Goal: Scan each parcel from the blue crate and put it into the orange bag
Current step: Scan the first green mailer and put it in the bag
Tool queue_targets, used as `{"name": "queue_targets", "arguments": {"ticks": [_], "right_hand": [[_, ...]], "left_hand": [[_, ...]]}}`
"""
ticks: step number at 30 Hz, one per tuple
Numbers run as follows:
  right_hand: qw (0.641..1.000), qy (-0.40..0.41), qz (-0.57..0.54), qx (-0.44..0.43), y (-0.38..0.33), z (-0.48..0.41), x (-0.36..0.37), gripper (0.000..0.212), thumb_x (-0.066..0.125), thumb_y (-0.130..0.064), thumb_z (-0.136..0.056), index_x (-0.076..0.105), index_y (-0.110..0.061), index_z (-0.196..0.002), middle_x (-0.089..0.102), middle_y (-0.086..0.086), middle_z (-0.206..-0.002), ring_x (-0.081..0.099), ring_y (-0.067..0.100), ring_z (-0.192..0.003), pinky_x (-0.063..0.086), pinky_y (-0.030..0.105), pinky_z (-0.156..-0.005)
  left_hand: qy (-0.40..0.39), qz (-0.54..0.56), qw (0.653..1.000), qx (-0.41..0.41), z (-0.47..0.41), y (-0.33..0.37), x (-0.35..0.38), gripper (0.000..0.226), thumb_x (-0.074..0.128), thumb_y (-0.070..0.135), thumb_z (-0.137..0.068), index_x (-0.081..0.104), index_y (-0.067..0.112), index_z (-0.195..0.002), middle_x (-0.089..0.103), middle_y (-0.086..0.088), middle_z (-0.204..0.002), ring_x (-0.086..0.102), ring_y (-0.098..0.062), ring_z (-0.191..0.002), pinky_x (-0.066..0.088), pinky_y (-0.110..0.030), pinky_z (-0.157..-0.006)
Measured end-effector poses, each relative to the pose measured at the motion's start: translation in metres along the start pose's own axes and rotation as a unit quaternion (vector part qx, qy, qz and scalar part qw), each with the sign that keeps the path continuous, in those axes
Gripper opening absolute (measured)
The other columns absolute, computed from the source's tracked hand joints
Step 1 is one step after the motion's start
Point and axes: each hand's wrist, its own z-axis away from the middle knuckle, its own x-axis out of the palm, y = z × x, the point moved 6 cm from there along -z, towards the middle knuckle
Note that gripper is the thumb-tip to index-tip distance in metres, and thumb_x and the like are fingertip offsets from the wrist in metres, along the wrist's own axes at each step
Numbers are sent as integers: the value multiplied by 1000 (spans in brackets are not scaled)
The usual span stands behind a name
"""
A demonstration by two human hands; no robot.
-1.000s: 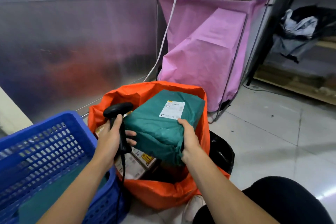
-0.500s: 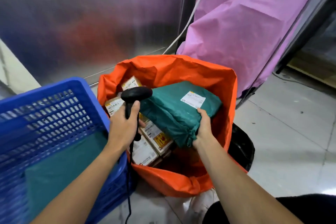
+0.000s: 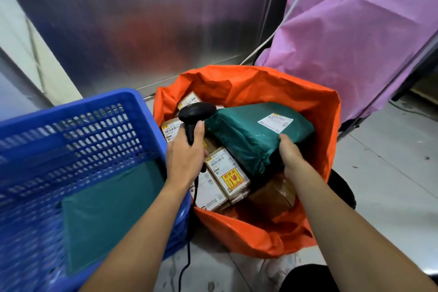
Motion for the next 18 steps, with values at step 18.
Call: {"name": "queue_targets", "arguments": {"ticks": [18], "right_hand": [[919, 115, 349, -140, 12, -10, -6, 83, 44, -58, -104, 11, -10, -163, 53, 27, -145, 52, 46, -131, 42, 47, -104]], "left_hand": [[-11, 4, 1000, 5, -5, -12, 4, 34, 39, 76, -96, 56, 46, -95, 71, 2, -67, 72, -21, -72, 59, -52, -77]]}}
